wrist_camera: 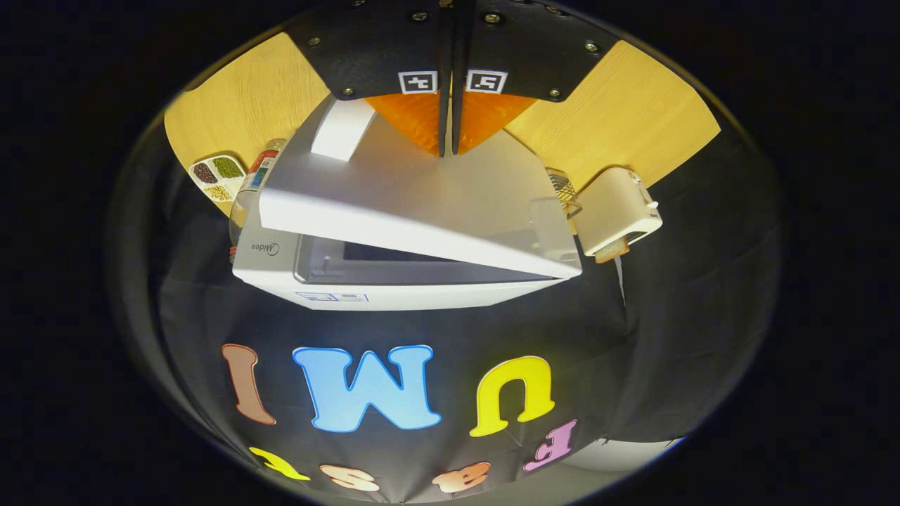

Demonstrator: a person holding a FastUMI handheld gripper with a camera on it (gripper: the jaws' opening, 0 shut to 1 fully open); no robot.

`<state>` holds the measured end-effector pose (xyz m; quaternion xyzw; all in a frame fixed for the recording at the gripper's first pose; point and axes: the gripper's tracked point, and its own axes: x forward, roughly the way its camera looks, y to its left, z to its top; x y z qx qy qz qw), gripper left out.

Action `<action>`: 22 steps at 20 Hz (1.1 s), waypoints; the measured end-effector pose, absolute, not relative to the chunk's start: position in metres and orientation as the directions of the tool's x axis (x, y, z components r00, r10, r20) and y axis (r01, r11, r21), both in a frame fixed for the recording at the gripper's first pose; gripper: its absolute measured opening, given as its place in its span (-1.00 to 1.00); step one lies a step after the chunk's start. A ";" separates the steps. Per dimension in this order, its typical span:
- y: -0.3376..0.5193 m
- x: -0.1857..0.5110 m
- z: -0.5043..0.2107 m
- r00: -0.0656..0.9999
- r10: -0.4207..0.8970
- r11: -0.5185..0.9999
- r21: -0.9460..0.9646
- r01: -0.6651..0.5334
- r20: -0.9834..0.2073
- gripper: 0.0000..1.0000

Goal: Open the microwave, put the food inside, and close the microwave door.

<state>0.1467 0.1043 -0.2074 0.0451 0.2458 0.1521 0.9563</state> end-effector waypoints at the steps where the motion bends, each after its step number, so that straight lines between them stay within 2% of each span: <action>1: 0.103 0.151 -0.208 0.834 0.306 0.952 0.160 -0.262 -0.458 -0.98; 11: 0.085 0.204 -0.217 0.857 0.237 0.970 0.161 -0.182 -0.458 -0.98; 22: 0.069 0.225 -0.219 0.881 0.157 0.987 0.103 -0.124 -0.447 -0.98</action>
